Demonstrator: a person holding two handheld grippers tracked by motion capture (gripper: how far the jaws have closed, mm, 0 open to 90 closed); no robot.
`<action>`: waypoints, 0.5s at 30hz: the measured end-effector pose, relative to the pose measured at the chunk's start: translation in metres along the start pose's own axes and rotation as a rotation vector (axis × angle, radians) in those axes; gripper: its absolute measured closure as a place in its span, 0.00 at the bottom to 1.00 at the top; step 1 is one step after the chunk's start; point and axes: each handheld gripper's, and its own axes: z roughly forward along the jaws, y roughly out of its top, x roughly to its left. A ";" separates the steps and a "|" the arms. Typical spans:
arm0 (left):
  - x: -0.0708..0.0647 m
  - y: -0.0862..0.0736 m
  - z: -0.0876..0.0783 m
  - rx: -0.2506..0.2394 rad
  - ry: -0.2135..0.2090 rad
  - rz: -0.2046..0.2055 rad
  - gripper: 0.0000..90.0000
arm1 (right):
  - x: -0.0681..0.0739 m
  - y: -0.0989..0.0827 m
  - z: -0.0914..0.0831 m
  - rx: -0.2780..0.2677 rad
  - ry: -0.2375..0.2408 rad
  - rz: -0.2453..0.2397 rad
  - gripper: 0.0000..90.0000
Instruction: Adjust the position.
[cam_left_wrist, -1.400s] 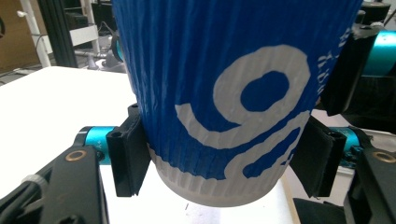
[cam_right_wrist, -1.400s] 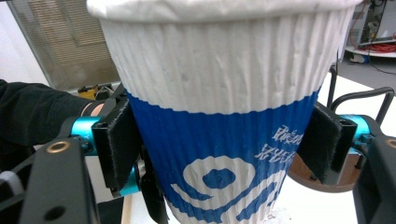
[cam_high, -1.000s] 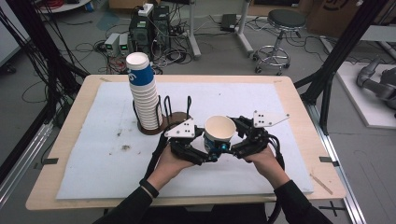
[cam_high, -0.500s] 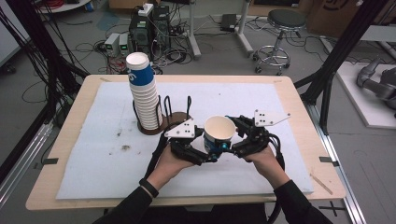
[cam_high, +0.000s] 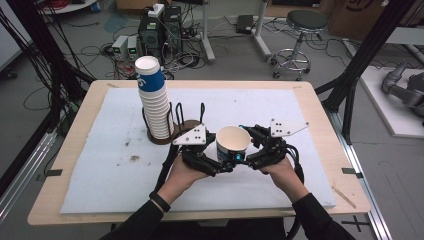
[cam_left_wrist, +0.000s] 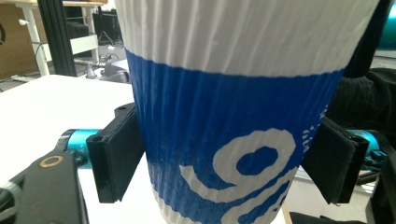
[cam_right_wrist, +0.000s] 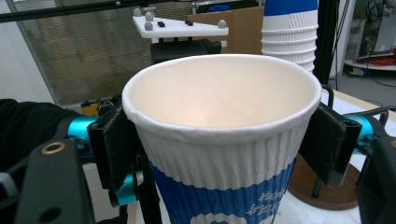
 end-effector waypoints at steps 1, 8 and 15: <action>0.000 0.000 0.000 0.001 0.003 0.001 0.23 | 0.000 0.000 0.000 0.001 -0.001 0.001 0.25; -0.001 0.002 -0.002 -0.004 0.000 0.004 0.24 | 0.000 0.000 0.000 0.001 -0.004 -0.001 0.25; -0.001 0.002 -0.002 0.000 -0.007 0.014 0.29 | 0.000 0.000 0.000 0.003 -0.002 0.000 0.24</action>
